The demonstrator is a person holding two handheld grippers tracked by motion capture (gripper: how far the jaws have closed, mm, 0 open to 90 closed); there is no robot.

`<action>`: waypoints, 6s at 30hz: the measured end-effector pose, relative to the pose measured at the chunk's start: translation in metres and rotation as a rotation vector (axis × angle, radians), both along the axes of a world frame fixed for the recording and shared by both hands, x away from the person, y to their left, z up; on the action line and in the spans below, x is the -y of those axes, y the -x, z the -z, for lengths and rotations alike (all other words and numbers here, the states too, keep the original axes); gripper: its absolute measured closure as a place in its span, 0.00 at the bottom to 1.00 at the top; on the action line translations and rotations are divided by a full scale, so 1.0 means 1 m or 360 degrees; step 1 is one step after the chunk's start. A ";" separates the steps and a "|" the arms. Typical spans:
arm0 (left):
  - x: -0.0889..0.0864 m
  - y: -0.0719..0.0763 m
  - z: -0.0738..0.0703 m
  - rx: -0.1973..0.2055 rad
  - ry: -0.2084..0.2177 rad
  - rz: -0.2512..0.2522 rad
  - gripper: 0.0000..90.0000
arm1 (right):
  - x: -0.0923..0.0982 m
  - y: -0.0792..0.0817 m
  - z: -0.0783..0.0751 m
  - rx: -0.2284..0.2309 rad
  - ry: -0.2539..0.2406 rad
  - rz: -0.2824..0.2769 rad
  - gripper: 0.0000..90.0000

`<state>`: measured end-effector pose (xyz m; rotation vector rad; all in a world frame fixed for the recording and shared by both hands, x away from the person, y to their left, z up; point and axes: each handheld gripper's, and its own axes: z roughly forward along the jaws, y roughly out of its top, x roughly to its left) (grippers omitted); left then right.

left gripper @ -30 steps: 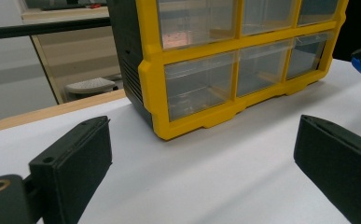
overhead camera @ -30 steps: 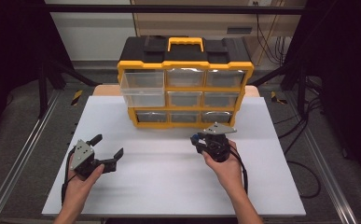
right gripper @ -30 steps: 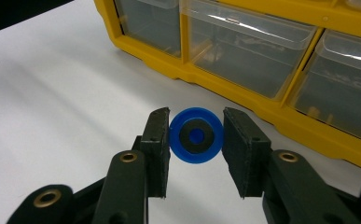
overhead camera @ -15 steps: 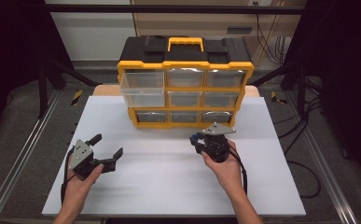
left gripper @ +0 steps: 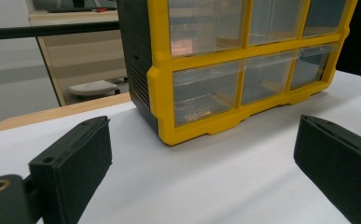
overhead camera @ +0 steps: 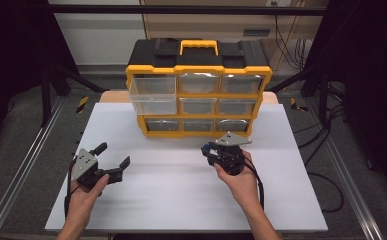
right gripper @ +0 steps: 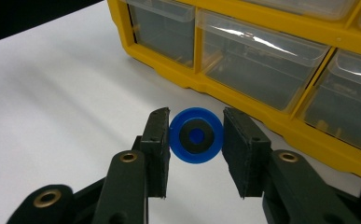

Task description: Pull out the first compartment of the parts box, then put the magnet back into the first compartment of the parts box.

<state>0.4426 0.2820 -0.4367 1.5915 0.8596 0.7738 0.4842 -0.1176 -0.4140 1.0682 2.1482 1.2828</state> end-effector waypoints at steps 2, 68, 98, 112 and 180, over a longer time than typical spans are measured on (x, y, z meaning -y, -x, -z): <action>0.000 0.001 0.000 -0.0001 -0.0009 0.0005 0.04 | 0.001 0.000 -0.001 0.0008 0.0007 -0.0011 0.70; -0.009 0.004 -0.004 0.0027 0.0030 -0.0034 0.05 | -0.014 -0.017 -0.079 0.0169 -0.0095 -0.0072 0.70; -0.009 0.003 -0.004 0.0022 0.0036 -0.0036 0.05 | -0.024 -0.020 -0.136 0.0277 -0.0270 -0.0126 0.70; -0.007 0.003 -0.003 0.0017 0.0022 -0.0031 0.05 | -0.028 -0.021 -0.158 0.0330 -0.0296 -0.0128 0.70; -0.002 0.002 -0.001 0.0007 -0.0030 0.0001 0.05 | -0.088 -0.057 -0.207 0.0329 -0.0344 -0.0215 0.70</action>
